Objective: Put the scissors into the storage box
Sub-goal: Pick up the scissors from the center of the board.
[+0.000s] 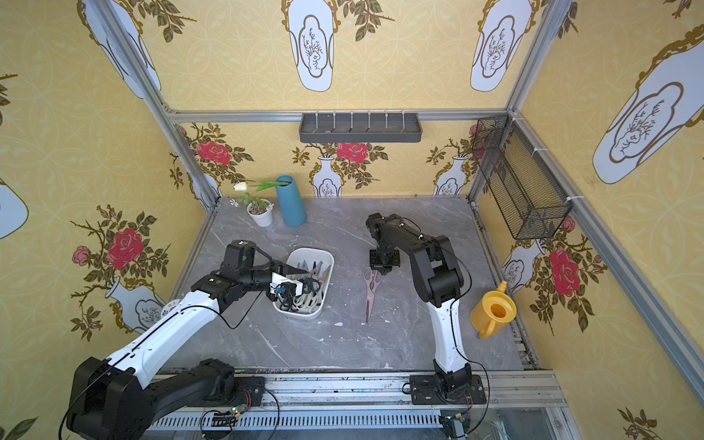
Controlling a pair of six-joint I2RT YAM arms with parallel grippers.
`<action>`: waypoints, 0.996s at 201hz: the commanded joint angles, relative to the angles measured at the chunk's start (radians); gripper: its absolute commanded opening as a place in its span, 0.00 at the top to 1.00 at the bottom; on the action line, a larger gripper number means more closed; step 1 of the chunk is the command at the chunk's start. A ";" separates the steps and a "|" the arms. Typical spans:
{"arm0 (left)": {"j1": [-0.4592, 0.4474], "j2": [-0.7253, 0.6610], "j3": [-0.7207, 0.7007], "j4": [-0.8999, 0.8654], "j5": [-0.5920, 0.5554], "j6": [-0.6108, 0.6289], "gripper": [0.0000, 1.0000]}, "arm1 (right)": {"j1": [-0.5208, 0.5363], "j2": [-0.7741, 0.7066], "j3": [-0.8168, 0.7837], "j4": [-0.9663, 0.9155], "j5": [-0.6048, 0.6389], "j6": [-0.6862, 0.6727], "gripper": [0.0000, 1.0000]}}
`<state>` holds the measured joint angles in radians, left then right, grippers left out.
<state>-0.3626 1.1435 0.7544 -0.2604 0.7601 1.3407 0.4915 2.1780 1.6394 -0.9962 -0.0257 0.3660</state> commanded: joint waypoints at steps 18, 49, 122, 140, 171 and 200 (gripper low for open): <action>-0.003 0.067 0.026 0.046 0.041 0.118 0.52 | 0.002 -0.051 0.000 -0.115 -0.036 -0.057 1.00; -0.011 0.141 0.048 0.051 0.100 0.328 0.47 | 0.004 -0.122 -0.025 -0.138 -0.121 -0.085 1.00; -0.136 0.326 0.017 0.388 0.057 0.575 0.44 | 0.049 -0.198 -0.041 -0.139 -0.367 -0.073 1.00; -0.158 0.366 -0.009 0.488 0.043 0.616 0.44 | 0.077 -0.199 -0.021 -0.128 -0.407 -0.058 1.00; -0.184 0.432 -0.033 0.627 0.022 0.653 0.45 | 0.118 -0.204 -0.008 -0.108 -0.457 -0.038 1.00; -0.199 0.451 -0.033 0.681 0.008 0.639 0.48 | 0.137 -0.207 -0.019 -0.107 -0.457 -0.033 1.00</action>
<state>-0.5533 1.5848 0.7246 0.3119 0.7807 1.9678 0.6186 1.9839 1.6257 -1.1007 -0.4480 0.3164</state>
